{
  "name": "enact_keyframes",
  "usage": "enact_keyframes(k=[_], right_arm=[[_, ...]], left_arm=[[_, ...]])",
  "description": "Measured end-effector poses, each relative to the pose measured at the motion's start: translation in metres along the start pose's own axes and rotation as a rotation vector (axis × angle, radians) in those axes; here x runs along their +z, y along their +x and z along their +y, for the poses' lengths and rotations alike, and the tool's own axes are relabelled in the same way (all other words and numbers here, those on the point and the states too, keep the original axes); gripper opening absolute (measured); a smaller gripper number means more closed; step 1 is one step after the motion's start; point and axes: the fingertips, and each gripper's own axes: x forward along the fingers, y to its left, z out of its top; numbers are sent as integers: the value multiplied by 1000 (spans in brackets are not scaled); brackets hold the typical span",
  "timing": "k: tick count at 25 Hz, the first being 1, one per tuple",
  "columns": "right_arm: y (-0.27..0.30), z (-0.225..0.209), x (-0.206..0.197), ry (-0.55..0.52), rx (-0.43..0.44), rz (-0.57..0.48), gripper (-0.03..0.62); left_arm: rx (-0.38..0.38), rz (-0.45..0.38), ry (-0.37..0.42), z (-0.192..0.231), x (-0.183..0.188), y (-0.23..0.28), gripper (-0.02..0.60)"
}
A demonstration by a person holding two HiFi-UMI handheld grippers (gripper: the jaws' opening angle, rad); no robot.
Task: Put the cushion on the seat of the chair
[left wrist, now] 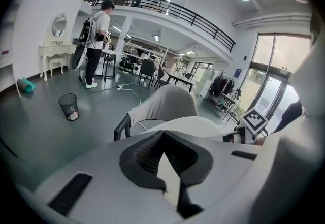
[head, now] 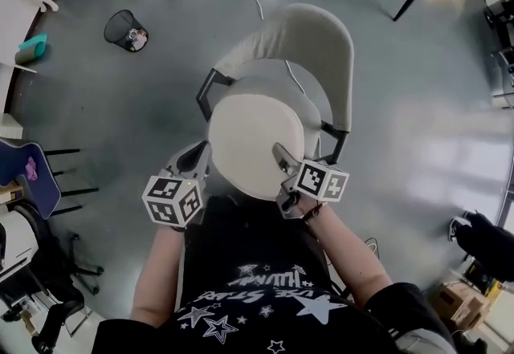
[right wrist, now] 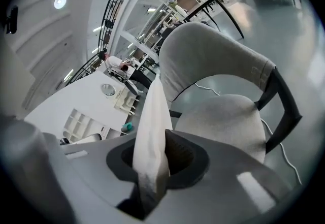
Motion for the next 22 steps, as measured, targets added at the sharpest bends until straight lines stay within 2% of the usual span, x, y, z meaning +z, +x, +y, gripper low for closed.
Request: enact_keyframes(k=[6, 11, 15, 22], right_arm=[[23, -10, 8, 85, -27, -39, 61], [44, -10, 4, 85, -81, -52, 61], [56, -15, 4, 114, -113, -83, 61], [64, -36, 8, 138, -207, -109, 61]], left_arm=[[-26, 46, 65, 34, 19, 39, 9], [-82, 139, 93, 62, 13, 73, 9], [-132, 208, 176, 75, 10, 99, 9], [-194, 270, 216, 92, 14, 135, 9]])
